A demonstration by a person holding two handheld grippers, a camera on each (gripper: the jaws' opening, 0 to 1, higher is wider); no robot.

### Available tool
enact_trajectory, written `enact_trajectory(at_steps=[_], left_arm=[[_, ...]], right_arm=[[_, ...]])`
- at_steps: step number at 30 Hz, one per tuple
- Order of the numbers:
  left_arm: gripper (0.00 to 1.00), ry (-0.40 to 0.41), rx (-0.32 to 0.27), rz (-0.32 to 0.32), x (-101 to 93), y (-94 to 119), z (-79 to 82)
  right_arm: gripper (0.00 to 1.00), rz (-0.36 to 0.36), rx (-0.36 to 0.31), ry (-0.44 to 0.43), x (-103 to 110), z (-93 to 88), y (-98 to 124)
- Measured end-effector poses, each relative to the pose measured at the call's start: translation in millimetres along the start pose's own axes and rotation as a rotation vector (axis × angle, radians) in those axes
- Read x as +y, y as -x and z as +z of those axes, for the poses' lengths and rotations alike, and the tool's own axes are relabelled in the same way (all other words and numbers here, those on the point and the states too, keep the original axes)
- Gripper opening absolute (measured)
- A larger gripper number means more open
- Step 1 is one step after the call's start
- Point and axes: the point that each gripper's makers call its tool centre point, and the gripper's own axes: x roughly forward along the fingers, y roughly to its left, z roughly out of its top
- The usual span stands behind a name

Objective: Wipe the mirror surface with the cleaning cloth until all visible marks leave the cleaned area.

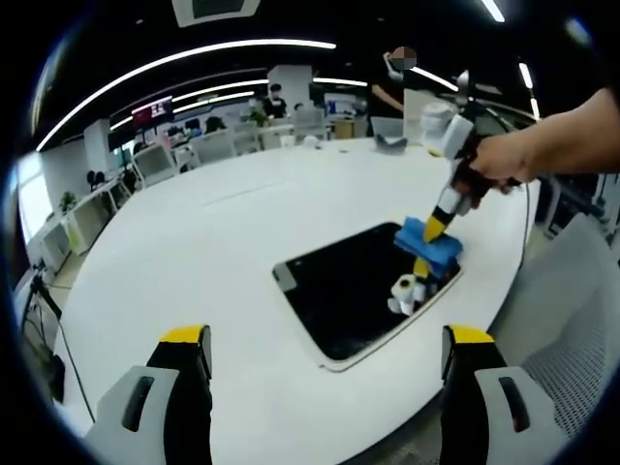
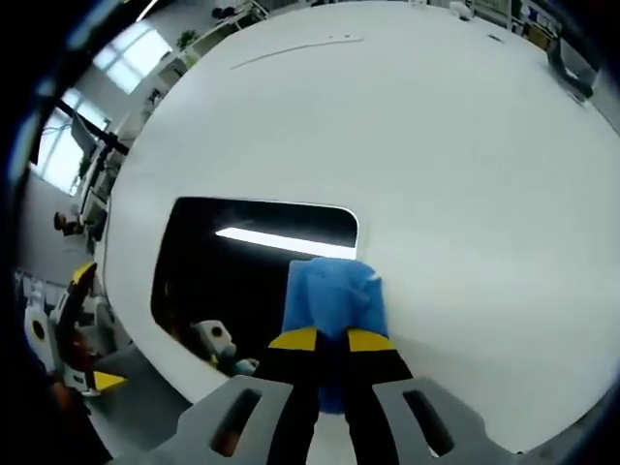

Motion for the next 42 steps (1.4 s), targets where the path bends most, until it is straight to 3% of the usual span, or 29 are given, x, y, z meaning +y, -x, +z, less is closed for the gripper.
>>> enact_trajectory(at_steps=[26, 42], left_arm=[[0.99, -0.012, -0.002, -0.005, -0.7, 0, 0.5], [0.99, -0.01, 0.0, 0.002, 0.3, 0, 0.0]], right_arm=[[0.03, -0.007, 0.026, 0.017, 11, -36.6, 11], [0.03, 0.003, 0.032, 0.001, 13, -48.0, 13]])
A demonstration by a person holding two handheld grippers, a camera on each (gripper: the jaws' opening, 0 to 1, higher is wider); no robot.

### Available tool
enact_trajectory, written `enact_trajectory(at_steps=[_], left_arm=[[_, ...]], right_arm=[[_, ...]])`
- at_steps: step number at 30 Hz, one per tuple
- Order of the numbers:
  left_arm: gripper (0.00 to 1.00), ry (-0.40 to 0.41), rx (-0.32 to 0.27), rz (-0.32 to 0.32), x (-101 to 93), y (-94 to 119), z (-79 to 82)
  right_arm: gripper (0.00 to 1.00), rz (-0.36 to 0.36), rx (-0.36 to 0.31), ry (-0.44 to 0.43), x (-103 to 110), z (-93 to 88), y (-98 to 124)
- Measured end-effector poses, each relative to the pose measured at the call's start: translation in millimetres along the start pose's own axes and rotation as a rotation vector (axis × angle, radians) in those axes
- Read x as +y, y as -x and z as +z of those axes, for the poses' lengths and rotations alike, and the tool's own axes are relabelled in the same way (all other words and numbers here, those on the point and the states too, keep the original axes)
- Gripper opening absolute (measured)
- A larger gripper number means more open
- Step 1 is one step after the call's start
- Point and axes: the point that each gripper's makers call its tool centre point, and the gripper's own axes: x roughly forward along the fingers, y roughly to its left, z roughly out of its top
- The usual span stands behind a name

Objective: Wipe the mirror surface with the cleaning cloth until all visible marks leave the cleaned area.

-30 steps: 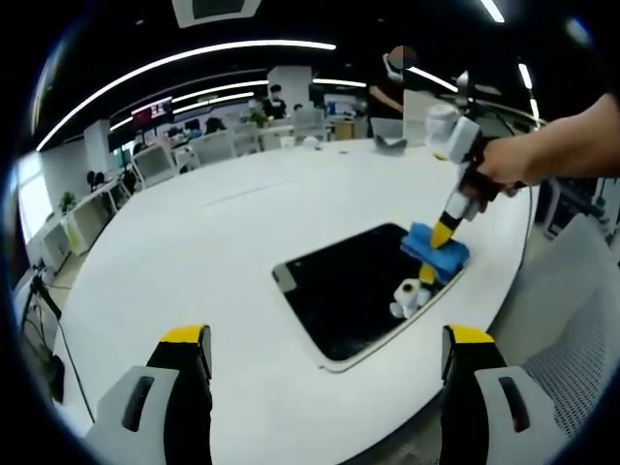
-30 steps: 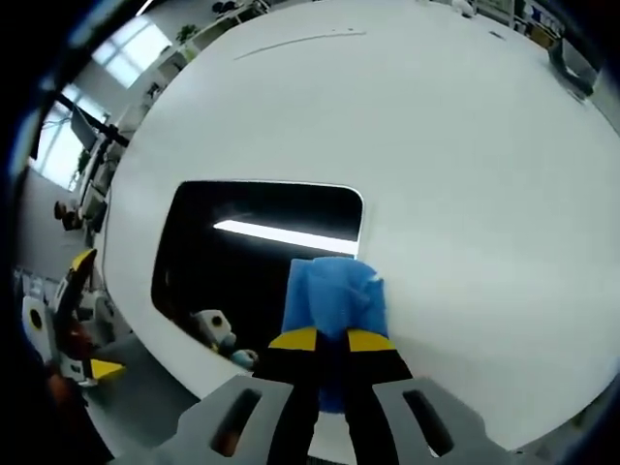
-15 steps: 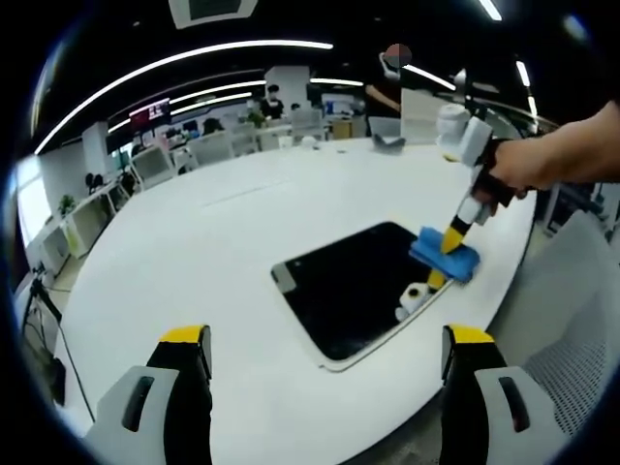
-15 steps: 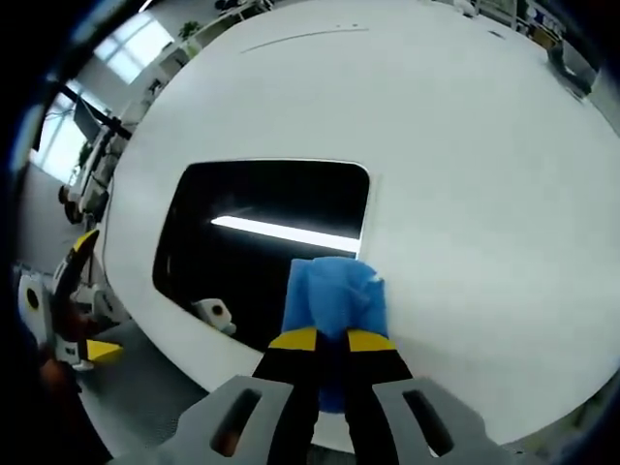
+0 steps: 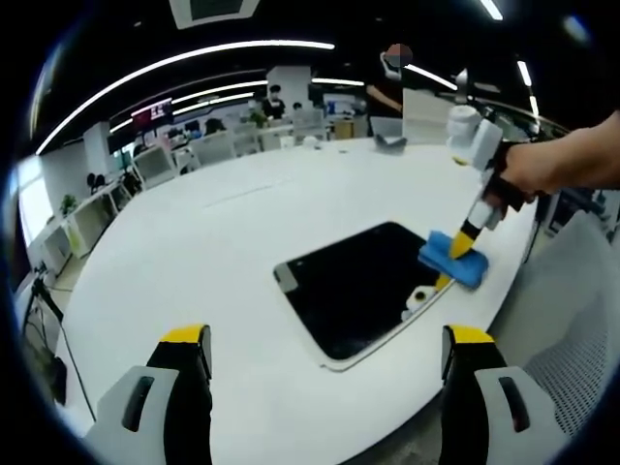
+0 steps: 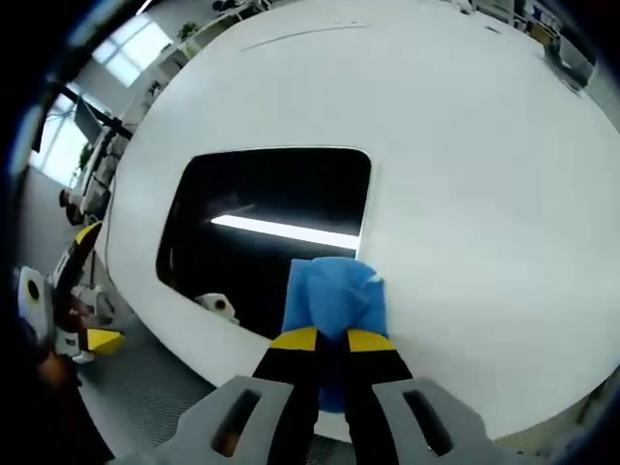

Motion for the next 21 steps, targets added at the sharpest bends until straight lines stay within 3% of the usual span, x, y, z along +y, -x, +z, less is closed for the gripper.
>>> enact_trajectory(at_steps=[21], left_arm=[[0.99, 0.004, 0.014, -0.001, -3.5, -1.2, -0.7]], right_arm=[[0.03, 0.002, 0.017, 0.01, -0.1, -4.4, 1.6]])
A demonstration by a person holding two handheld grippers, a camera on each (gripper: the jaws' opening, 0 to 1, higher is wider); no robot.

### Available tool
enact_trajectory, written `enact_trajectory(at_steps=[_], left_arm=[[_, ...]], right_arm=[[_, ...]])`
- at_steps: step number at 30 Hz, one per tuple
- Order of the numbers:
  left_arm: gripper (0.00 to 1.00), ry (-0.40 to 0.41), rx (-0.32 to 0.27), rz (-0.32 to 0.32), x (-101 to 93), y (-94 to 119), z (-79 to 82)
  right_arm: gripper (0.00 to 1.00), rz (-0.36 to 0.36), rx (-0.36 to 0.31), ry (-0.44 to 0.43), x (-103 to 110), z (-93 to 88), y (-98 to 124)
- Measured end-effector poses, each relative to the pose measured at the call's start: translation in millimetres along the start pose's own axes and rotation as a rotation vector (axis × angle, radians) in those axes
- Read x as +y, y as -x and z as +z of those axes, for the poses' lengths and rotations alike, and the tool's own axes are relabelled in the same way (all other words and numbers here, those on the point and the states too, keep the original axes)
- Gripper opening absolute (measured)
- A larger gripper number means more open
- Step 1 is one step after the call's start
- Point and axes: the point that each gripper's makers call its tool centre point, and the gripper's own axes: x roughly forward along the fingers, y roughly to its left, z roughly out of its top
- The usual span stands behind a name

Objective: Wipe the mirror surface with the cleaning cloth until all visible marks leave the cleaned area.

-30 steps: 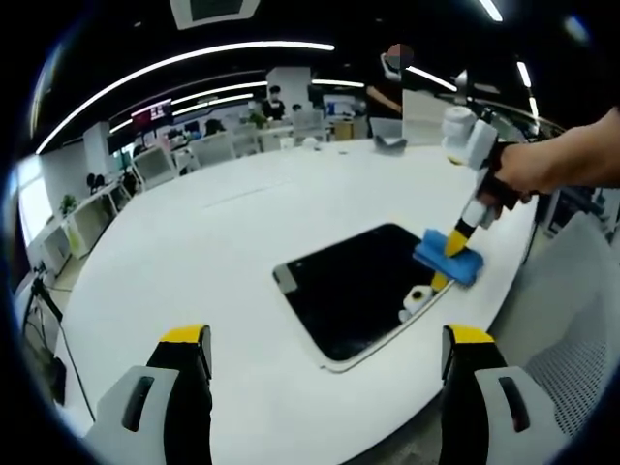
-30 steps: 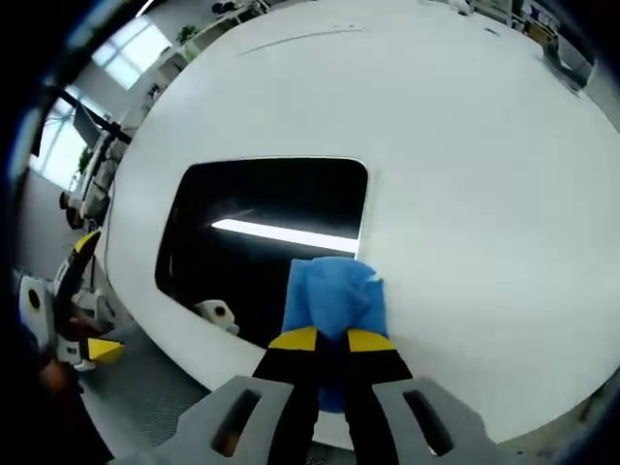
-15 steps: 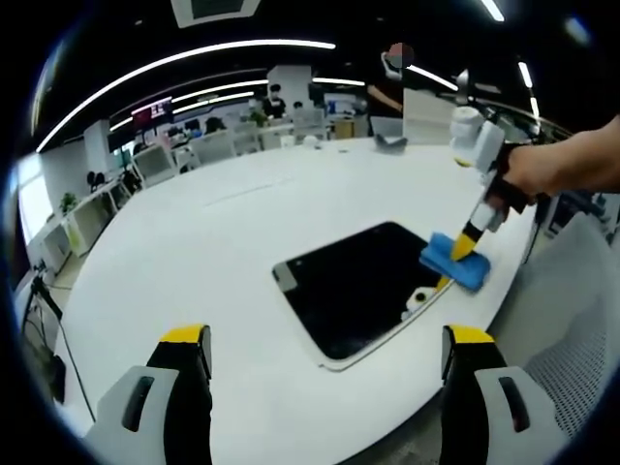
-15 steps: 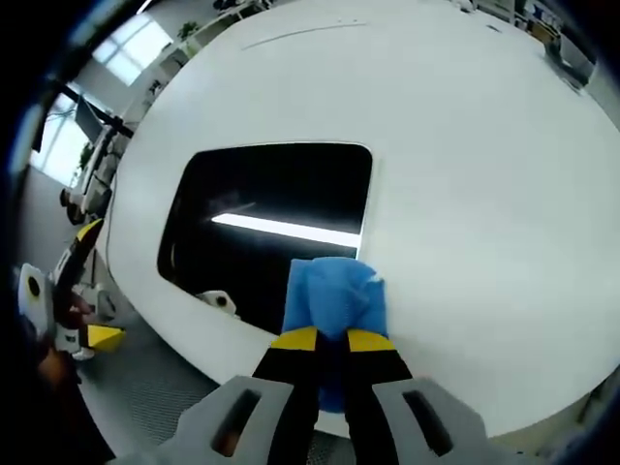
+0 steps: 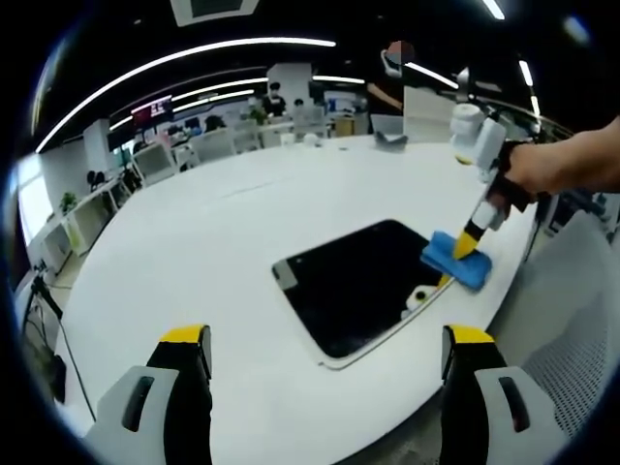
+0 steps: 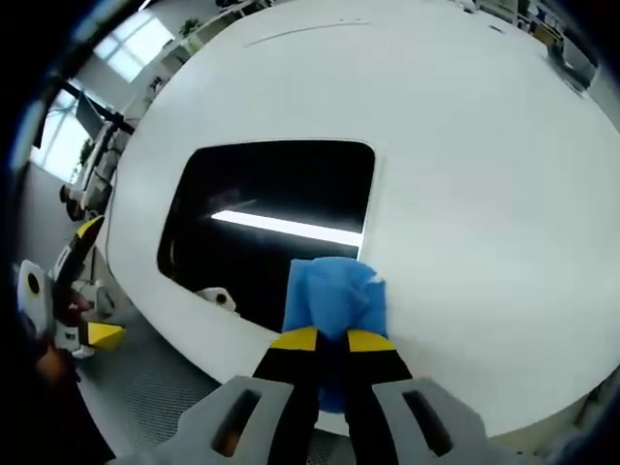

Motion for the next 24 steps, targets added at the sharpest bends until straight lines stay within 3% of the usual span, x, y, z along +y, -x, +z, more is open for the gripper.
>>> enact_trajectory(at_steps=[9, 24], left_arm=[[0.99, 0.001, 0.001, 0.016, 0.5, -0.1, 1.1], [0.99, 0.002, 0.002, 0.017, 0.1, -0.7, 0.9]], right_arm=[[0.03, 0.009, 0.007, 0.045, 7.4, 1.1, -0.1], [0.03, 0.013, 0.007, 0.043, 6.6, 1.1, -1.8]])
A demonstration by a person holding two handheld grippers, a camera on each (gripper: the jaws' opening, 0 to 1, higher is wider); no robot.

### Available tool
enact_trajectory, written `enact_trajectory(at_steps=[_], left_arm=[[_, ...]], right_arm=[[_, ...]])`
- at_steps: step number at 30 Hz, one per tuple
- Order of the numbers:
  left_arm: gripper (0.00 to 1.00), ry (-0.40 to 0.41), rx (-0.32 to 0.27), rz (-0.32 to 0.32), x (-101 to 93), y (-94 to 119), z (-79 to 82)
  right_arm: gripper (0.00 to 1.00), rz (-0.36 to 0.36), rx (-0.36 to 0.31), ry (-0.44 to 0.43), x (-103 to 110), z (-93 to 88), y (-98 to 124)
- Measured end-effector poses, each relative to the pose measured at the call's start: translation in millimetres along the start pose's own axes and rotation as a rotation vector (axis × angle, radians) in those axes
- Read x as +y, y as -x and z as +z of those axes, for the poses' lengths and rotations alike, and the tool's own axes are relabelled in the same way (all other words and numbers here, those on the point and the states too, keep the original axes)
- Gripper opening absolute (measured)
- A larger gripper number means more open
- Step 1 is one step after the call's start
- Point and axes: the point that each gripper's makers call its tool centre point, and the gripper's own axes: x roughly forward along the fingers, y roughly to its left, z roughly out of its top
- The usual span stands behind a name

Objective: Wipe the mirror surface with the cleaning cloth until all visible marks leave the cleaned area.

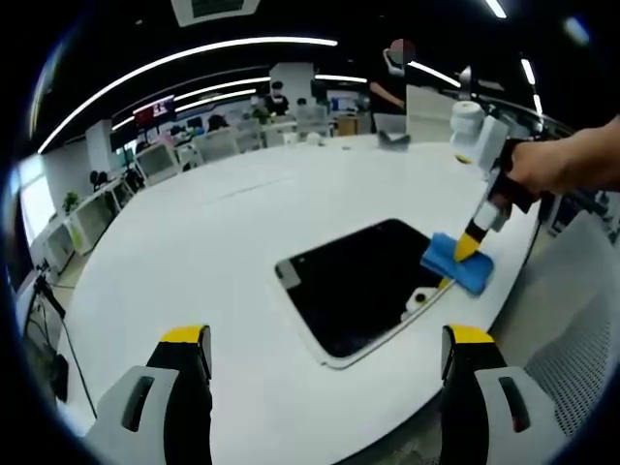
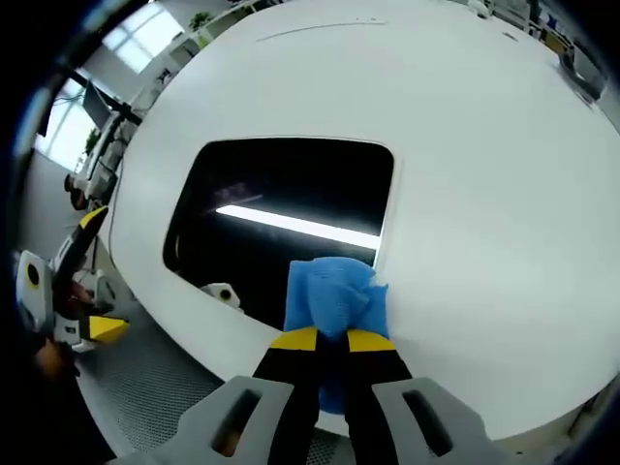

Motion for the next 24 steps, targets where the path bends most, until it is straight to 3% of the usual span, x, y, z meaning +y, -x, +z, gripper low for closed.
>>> enact_trajectory(at_steps=[24], left_arm=[[0.99, -0.016, 0.002, 0.005, 2.0, -1, -1.5]], right_arm=[[0.02, 0.007, -0.005, -0.002, 20, 7.2, -8]])
